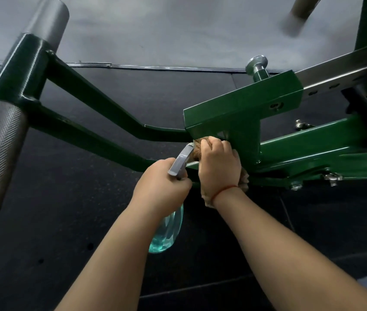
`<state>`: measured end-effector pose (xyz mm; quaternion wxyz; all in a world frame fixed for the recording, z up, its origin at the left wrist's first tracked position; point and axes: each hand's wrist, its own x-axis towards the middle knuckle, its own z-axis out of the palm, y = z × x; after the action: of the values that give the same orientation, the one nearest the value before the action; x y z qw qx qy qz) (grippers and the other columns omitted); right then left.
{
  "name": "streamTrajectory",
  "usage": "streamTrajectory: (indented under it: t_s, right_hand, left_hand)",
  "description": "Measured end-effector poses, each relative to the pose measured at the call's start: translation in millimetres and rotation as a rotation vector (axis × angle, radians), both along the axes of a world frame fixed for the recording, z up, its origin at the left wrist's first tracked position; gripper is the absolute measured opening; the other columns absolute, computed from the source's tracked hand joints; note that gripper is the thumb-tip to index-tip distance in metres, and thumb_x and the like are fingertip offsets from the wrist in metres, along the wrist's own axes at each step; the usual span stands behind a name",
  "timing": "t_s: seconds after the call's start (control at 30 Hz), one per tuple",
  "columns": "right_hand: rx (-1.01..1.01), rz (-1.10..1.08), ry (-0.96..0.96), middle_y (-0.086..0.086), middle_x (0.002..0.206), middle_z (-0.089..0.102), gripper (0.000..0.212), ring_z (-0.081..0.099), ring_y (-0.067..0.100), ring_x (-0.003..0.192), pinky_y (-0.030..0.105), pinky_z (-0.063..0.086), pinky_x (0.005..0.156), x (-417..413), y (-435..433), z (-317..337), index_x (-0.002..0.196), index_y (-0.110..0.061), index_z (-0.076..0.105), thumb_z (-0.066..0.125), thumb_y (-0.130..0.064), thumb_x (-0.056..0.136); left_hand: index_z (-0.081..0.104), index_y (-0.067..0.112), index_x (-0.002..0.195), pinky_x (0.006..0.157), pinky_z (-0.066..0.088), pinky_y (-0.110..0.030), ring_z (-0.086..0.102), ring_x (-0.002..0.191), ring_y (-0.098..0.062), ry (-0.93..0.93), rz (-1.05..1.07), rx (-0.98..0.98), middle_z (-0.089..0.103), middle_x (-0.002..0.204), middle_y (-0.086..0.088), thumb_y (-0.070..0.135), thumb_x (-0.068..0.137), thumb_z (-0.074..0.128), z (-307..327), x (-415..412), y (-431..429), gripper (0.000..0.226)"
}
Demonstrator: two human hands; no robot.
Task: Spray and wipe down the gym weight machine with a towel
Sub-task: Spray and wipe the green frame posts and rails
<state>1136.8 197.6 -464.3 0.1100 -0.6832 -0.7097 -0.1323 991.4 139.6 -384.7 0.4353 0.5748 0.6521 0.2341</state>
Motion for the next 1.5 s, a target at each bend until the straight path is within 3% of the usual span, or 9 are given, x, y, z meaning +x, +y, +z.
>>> streamTrajectory:
  t_s: [0.13,0.23,0.4,0.6,0.8,0.97,1.1,1.3,1.5]
  right_hand:
    - [-0.023,0.082,-0.173,0.001,0.057,0.06,0.014,0.061,0.023,0.06,0.027,0.047,0.056,-7,19,13,0.056,-0.019,0.066,0.067,-0.009,0.065]
    - [-0.014,0.107,-0.11,0.007,0.052,0.057,0.028,0.059,0.029,0.057,0.031,0.049,0.058,-10,26,3,0.051,-0.011,0.065,0.048,-0.008,0.074]
    - [-0.137,-0.023,0.054,0.011,0.087,0.065,0.008,0.059,0.036,0.09,0.04,0.047,0.07,-9,23,-5,0.083,-0.011,0.073,0.071,-0.017,0.078]
    - [-0.167,-0.036,0.245,0.0,0.139,0.055,0.058,0.052,0.027,0.121,0.051,0.046,0.091,5,-15,0,0.14,-0.024,0.056,0.07,-0.024,0.084]
    - [-0.182,-0.039,0.36,0.006,0.128,0.057,0.054,0.054,0.033,0.112,0.045,0.051,0.088,14,-56,7,0.134,-0.017,0.061,0.071,-0.019,0.081]
    - [-0.177,-0.295,0.816,0.01,0.141,0.044,0.051,0.044,0.029,0.129,0.034,0.037,0.103,22,-39,17,0.146,-0.022,0.05,0.061,-0.02,0.096]
    - [-0.285,-0.307,0.608,0.004,0.157,0.027,0.066,0.036,0.033,0.132,0.048,0.041,0.104,-1,-39,5,0.153,-0.034,0.036,0.066,-0.036,0.093]
    - [-0.174,-0.228,0.676,0.003,0.147,0.041,0.061,0.042,0.026,0.129,0.041,0.043,0.107,14,-62,4,0.144,-0.028,0.051,0.064,-0.012,0.088]
    - [0.022,-0.487,1.177,-0.003,0.132,0.043,0.052,0.05,0.018,0.125,0.032,0.04,0.11,36,-73,12,0.138,-0.018,0.054,0.062,0.001,0.09]
  left_hand:
    - [0.063,0.012,0.084,0.062,0.044,-0.04,0.051,0.064,-0.024,-0.01,0.013,0.026,0.059,0.072,-0.007,0.009,0.084,0.06,7,-3,-3,0.004]
    - [0.063,0.011,0.084,0.06,0.042,-0.039,0.049,0.063,-0.023,-0.022,0.02,0.027,0.058,0.07,-0.006,0.008,0.083,0.06,9,-4,-5,0.005]
    - [0.065,0.012,0.088,0.064,0.046,-0.038,0.054,0.068,-0.021,-0.08,0.074,0.05,0.064,0.079,-0.012,0.008,0.086,0.062,14,-7,-7,0.005]
    - [0.065,0.009,0.088,0.063,0.044,-0.034,0.052,0.068,-0.018,-0.13,0.096,0.067,0.064,0.081,-0.016,0.007,0.086,0.063,18,-9,-8,0.004]
    - [0.066,0.011,0.087,0.062,0.044,-0.033,0.051,0.065,-0.018,-0.176,0.073,0.05,0.057,0.068,-0.002,0.007,0.086,0.063,19,-10,-8,0.005]
    - [0.066,0.014,0.085,0.059,0.043,-0.034,0.049,0.061,-0.017,-0.181,0.031,0.049,0.058,0.068,-0.004,0.008,0.086,0.063,17,-14,-12,0.007]
    - [0.065,0.014,0.084,0.056,0.044,-0.034,0.051,0.06,-0.017,-0.131,-0.018,0.046,0.064,0.075,-0.013,0.007,0.085,0.062,13,-13,-13,0.008]
    - [0.054,0.019,0.075,0.059,0.04,-0.037,0.045,0.059,-0.017,-0.127,-0.061,0.035,0.049,0.063,0.004,0.011,0.087,0.062,7,-3,-15,0.017]
    - [0.054,0.015,0.083,0.057,0.04,-0.035,0.049,0.062,-0.02,-0.08,-0.104,0.059,0.055,0.07,-0.003,0.015,0.091,0.058,-1,32,-7,0.01]
